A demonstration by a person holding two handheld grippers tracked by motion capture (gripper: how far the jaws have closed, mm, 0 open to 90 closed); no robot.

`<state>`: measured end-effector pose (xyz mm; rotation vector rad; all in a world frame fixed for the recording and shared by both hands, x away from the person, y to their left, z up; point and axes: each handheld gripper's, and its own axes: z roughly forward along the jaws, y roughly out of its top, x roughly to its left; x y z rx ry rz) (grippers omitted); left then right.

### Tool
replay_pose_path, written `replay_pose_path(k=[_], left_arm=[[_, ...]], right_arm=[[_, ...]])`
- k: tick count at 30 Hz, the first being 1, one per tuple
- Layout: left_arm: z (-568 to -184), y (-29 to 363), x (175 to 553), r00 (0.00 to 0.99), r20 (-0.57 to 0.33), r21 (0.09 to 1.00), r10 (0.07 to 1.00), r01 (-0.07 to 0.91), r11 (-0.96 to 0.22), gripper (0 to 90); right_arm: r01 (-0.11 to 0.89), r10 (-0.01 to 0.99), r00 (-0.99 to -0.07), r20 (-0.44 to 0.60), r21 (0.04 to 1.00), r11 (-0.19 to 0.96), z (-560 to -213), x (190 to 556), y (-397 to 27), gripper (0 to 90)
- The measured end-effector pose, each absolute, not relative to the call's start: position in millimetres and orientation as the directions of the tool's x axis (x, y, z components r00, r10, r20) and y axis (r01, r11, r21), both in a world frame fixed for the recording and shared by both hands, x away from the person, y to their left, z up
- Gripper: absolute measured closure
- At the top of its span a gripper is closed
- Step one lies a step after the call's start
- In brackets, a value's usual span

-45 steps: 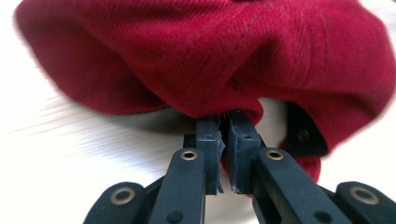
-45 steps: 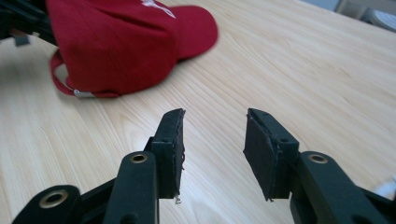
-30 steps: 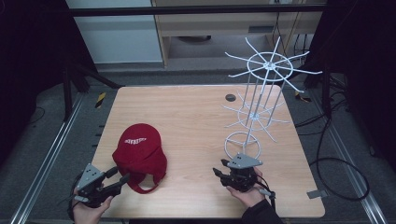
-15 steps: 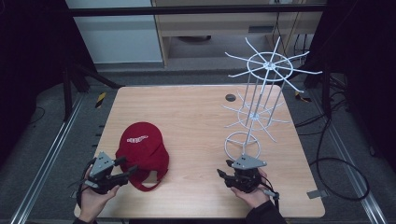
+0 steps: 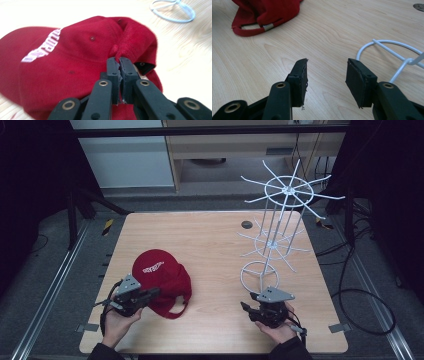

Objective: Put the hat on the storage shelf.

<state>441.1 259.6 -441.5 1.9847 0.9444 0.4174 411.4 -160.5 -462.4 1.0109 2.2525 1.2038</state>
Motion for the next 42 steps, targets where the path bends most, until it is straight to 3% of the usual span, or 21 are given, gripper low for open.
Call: replay_pose_path(k=[6,11,16,18,22,25,27,31,42], left_arm=[[-436.3,228.9,449.5,0.653,-0.14,0.843,0.745,0.473,-0.256,86.4],[-438.8,207.2,455.1,0.661,-0.114,0.85,0.742,0.452,-0.271,84.1],[-435.9,208.0,453.7,0.664,-0.074,0.88,0.744,0.394,-0.264,50.0],[-436.7,207.8,456.6,0.659,-0.051,0.87,0.75,0.398,-0.291,43.7],[-447.0,198.9,464.9,0.663,-0.003,0.825,0.748,0.425,-0.373,42.2],[-454.7,190.1,470.9,0.666,0.012,0.793,0.746,0.448,-0.412,45.4],[-455.6,188.1,473.3,0.656,0.006,0.791,0.755,0.459,-0.405,55.0],[-452.2,191.0,480.7,0.612,-0.088,0.797,0.786,0.517,-0.313,80.1],[-415.7,210.7,472.1,0.567,-0.262,0.868,0.781,0.492,-0.066,83.0]], right_arm=[[0.416,0.753,-0.658,-0.003,0.832,0.367,-463.7,412.5,-162.9,51.9],[0.421,0.756,-0.655,-0.003,0.829,0.368,-465.3,413.6,-164.2,52.0],[0.427,0.765,-0.644,0.006,0.832,0.353,-465.0,412.9,-169.3,51.5],[0.431,0.769,-0.639,0.014,0.834,0.343,-465.1,412.2,-171.8,51.2],[0.46,0.793,-0.608,0.041,0.832,0.31,-467.5,407.3,-185.4,50.0],[0.47,0.809,-0.586,0.041,0.831,0.297,-468.7,405.0,-195.0,49.8],[0.478,0.821,-0.57,0.046,0.831,0.285,-469.2,403.7,-201.0,49.8],[0.492,0.842,-0.536,0.06,0.833,0.254,-470.4,402.2,-215.9,49.9],[0.505,0.876,-0.476,0.075,0.839,0.202,-470.8,406.4,-239.7,49.7]])
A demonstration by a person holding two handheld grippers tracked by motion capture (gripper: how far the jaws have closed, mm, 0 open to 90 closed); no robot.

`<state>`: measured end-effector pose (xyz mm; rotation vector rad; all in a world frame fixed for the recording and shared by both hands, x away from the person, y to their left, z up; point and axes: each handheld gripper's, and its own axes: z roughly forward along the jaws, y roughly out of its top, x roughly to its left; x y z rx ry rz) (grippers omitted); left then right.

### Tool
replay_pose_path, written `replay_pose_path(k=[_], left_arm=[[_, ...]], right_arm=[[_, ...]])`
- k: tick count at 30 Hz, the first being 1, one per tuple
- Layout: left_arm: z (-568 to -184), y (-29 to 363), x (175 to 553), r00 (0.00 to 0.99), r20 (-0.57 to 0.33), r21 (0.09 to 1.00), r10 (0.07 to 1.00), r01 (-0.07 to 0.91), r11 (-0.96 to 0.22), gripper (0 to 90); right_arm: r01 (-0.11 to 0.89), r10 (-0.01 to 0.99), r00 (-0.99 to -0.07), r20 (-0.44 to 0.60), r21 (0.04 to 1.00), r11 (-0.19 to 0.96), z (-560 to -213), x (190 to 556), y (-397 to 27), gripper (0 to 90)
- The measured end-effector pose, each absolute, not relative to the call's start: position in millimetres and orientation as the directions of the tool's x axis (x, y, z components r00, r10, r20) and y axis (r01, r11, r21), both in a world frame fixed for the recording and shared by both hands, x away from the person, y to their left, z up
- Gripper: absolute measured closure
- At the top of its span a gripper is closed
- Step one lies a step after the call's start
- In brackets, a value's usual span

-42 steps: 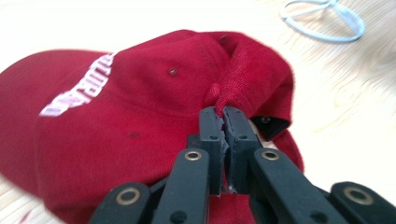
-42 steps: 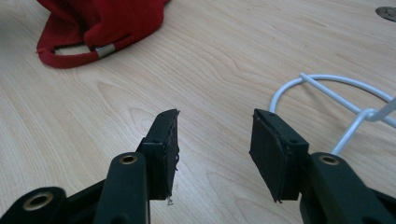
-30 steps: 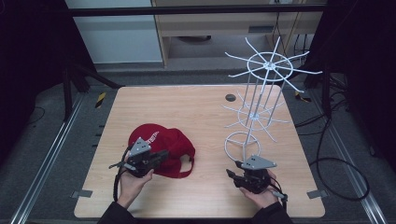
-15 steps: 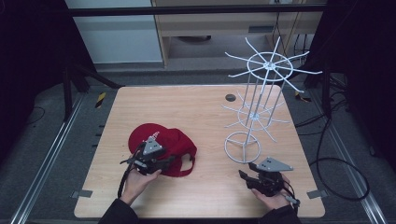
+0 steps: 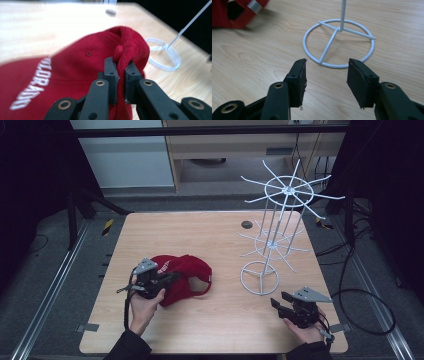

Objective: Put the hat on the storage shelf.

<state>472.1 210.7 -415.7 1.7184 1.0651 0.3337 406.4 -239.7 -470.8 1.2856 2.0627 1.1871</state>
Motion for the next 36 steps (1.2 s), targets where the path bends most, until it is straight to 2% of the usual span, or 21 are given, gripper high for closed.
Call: replay_pose_path(k=[4,8,17,36], left_arm=[[-394.0,216.7,463.4,0.574,-0.306,0.893,0.76,0.449,0.021,82.9],[-374.0,217.5,454.4,0.593,-0.314,0.913,0.741,0.402,0.065,82.9],[-339.6,215.3,458.0,0.603,-0.422,0.896,0.677,0.39,0.212,82.7],[-259.2,190.7,460.8,0.62,-0.419,0.905,0.664,0.227,0.36,82.2]], right_arm=[[0.507,0.886,-0.456,0.082,0.842,0.183,-471.0,407.5,-245.9,49.2],[0.514,0.894,-0.439,0.092,0.841,0.166,-471.5,408.6,-249.5,49.0],[0.51,0.893,-0.441,0.088,0.844,0.169,-471.8,410.3,-251.6,48.2],[0.508,0.895,-0.437,0.083,0.845,0.17,-472.6,412.1,-252.7,48.0]])
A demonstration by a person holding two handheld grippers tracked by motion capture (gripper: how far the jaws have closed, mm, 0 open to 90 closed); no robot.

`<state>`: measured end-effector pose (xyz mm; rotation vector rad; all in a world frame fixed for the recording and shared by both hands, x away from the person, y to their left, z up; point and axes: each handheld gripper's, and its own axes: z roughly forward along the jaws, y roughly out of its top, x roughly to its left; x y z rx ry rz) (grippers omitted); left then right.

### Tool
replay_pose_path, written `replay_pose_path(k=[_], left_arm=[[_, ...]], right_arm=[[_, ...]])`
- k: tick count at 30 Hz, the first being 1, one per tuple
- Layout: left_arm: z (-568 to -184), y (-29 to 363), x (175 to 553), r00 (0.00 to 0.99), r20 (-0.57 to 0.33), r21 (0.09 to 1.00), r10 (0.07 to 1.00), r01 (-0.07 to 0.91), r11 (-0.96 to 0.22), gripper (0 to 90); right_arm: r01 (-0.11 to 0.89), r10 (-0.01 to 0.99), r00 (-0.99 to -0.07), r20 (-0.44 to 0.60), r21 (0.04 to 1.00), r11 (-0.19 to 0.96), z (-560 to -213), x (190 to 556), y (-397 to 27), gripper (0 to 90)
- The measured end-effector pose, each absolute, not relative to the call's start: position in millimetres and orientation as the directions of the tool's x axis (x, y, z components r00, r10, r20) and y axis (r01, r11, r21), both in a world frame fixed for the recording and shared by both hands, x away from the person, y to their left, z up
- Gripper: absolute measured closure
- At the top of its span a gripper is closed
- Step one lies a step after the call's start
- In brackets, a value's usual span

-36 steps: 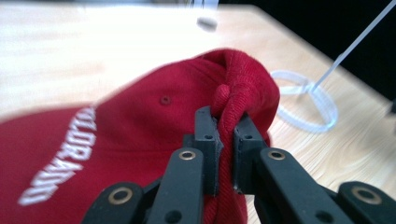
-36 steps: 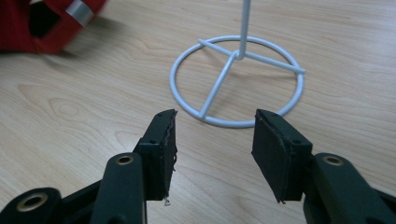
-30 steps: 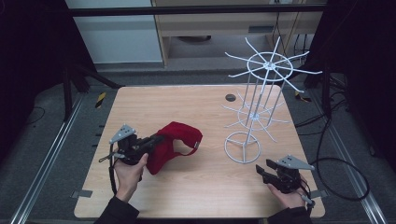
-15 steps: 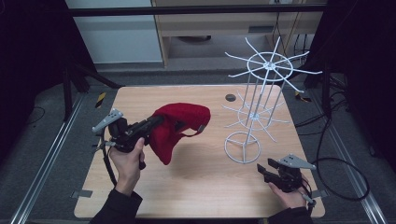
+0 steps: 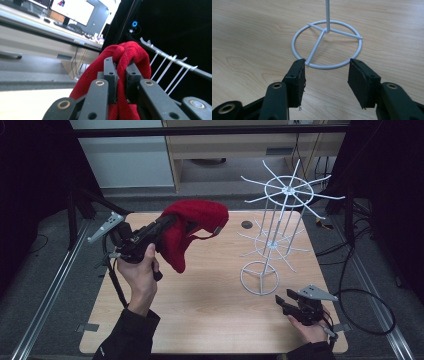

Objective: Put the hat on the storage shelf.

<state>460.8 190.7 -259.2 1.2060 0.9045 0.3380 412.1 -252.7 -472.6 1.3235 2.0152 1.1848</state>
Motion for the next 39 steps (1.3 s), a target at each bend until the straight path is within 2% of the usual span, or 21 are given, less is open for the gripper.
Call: replay_pose_path(k=[16,28,39], left_arm=[[-198.2,166.7,447.9,0.653,-0.405,0.893,0.64,0.132,0.43,82.2],[-181.0,159.0,440.0,0.681,-0.415,0.877,0.603,0.125,0.463,82.1],[-172.9,138.7,435.4,0.707,-0.401,0.885,0.582,0.134,0.446,82.0]], right_arm=[[0.511,0.891,-0.447,0.082,0.841,0.178,-473.7,413.4,-251.5,48.2],[0.514,0.89,-0.45,0.076,0.837,0.188,-474.9,414.3,-250.5,48.2],[0.517,0.888,-0.453,0.079,0.835,0.19,-475.1,414.6,-250.3,48.2]])
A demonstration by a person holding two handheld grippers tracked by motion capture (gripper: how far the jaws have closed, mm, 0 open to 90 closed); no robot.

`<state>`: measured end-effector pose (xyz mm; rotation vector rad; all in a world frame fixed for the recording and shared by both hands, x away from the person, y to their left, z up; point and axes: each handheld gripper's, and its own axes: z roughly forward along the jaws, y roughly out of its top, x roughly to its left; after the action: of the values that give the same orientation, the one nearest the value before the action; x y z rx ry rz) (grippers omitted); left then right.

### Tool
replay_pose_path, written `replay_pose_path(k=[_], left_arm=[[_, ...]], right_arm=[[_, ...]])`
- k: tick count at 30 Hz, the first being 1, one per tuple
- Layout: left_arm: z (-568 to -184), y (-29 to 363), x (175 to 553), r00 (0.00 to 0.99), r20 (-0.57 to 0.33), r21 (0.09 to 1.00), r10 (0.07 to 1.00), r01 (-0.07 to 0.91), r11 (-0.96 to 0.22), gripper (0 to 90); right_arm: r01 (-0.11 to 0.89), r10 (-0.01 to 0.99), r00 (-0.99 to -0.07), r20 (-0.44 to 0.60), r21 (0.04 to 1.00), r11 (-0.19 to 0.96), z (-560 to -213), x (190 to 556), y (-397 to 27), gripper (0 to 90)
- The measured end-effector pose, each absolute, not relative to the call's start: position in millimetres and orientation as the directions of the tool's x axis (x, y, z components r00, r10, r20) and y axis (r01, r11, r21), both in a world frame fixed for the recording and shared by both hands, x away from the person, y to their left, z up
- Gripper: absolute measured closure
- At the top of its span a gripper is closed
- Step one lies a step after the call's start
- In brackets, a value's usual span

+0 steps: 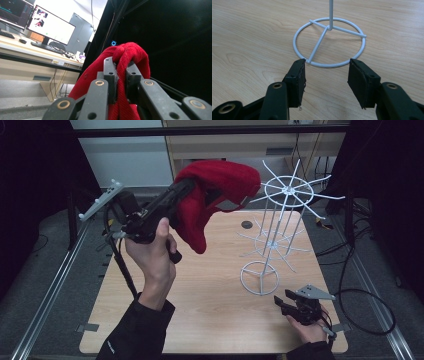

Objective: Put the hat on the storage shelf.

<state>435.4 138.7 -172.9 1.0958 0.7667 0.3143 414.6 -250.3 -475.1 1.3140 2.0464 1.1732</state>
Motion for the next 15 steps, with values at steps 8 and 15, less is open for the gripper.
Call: replay_pose_path(k=[8,15], left_arm=[[-188.0,122.6,444.7,0.694,-0.39,0.907,0.605,0.177,0.382,81.3],[-215.0,125.0,451.8,0.689,-0.399,0.911,0.605,0.223,0.347,79.2]], right_arm=[[0.519,0.885,-0.459,0.078,0.832,0.196,-475.6,415.0,-249.9,48.2],[0.519,0.884,-0.461,0.077,0.831,0.198,-475.8,415.0,-249.6,48.2]])
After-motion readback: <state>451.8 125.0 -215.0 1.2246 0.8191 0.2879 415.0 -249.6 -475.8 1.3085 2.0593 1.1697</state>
